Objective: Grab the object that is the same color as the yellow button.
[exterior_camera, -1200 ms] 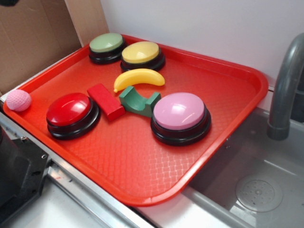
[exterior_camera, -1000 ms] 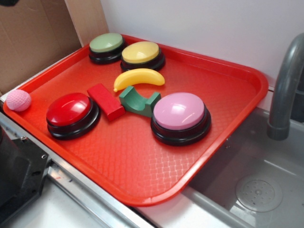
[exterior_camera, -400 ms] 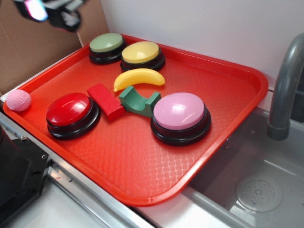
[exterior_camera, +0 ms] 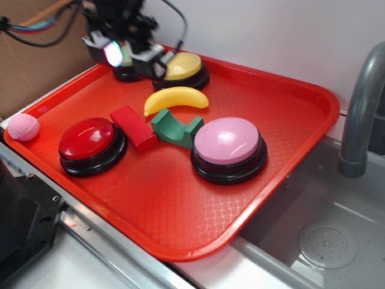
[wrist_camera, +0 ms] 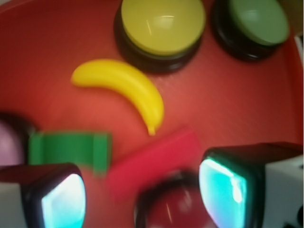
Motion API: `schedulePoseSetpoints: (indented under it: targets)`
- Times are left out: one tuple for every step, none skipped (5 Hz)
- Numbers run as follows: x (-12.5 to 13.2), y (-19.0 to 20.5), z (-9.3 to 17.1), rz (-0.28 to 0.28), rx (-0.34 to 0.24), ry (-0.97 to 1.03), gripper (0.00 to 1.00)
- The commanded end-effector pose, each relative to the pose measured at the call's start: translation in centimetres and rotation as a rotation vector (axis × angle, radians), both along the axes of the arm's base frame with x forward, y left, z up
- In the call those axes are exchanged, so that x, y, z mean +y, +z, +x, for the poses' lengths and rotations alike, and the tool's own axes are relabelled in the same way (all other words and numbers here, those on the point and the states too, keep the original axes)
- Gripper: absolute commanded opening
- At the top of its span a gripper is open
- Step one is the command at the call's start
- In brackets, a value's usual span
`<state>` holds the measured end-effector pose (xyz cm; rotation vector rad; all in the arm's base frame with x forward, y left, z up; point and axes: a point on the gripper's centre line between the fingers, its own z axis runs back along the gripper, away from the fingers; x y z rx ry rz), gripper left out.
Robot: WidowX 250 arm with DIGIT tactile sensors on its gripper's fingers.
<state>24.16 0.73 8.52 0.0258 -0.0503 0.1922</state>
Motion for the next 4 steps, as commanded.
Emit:
schedulePoseSetpoints:
  targets:
    - [1.4,-3.3,2.8,0.062,-0.04,0.042,1.0]
    - [2.6,-4.4,3.3,0.05,-0.025,0.067,1.0]
    - [2.9,-5.5,3.7,0.042,-0.008,0.064,1.0]
    - [2.9,-6.0,3.8,0.065,-0.004,0.06,0.61]
